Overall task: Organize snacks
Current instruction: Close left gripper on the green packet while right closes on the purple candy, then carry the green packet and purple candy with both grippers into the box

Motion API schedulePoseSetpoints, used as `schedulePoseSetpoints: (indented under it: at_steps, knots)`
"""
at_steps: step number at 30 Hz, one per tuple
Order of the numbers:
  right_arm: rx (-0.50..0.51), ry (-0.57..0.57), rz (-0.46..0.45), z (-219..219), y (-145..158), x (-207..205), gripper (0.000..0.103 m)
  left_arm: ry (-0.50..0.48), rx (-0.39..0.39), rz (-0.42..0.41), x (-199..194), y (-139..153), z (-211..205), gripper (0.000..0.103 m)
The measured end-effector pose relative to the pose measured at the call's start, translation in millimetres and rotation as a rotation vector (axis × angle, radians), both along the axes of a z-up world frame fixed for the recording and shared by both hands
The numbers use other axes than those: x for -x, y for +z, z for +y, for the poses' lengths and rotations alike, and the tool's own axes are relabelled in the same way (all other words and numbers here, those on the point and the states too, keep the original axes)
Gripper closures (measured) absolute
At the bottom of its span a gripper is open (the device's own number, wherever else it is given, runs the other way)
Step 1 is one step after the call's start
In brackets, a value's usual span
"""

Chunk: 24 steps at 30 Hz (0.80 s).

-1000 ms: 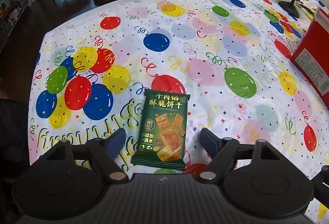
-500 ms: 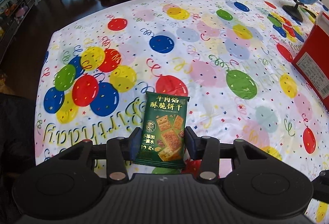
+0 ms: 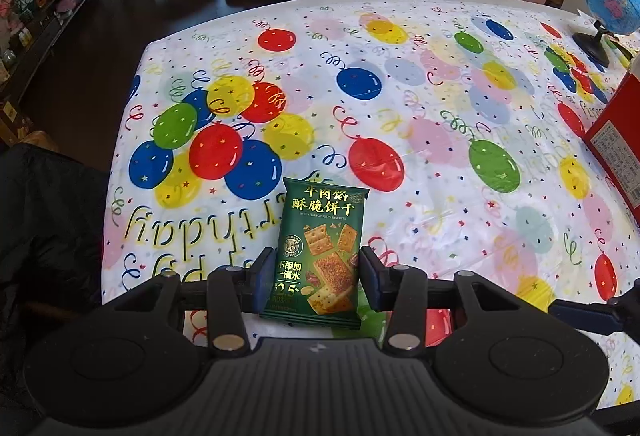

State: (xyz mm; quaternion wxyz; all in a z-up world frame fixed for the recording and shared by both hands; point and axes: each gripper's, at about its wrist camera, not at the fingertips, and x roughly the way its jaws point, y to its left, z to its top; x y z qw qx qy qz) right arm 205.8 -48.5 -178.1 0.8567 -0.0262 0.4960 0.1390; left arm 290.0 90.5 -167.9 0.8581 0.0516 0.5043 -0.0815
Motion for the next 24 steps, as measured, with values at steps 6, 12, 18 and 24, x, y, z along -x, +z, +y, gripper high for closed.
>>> schedulePoseSetpoints:
  at_steps: [6,12,18,24]
  knots:
    - [0.066,0.054,-0.012,13,-8,2,0.057,0.001,-0.011,0.004,2,-3,2,0.059]
    - [0.075,0.091,-0.026,15,-6,5,0.078,0.0,-0.005,0.005,5,-3,1,0.059]
    - [0.059,0.055,-0.036,2,0,8,0.08,0.004,-0.001,0.003,11,2,-3,0.059]
    - [0.03,0.015,-0.05,-19,17,17,0.08,0.013,0.027,-0.005,23,18,-8,0.059]
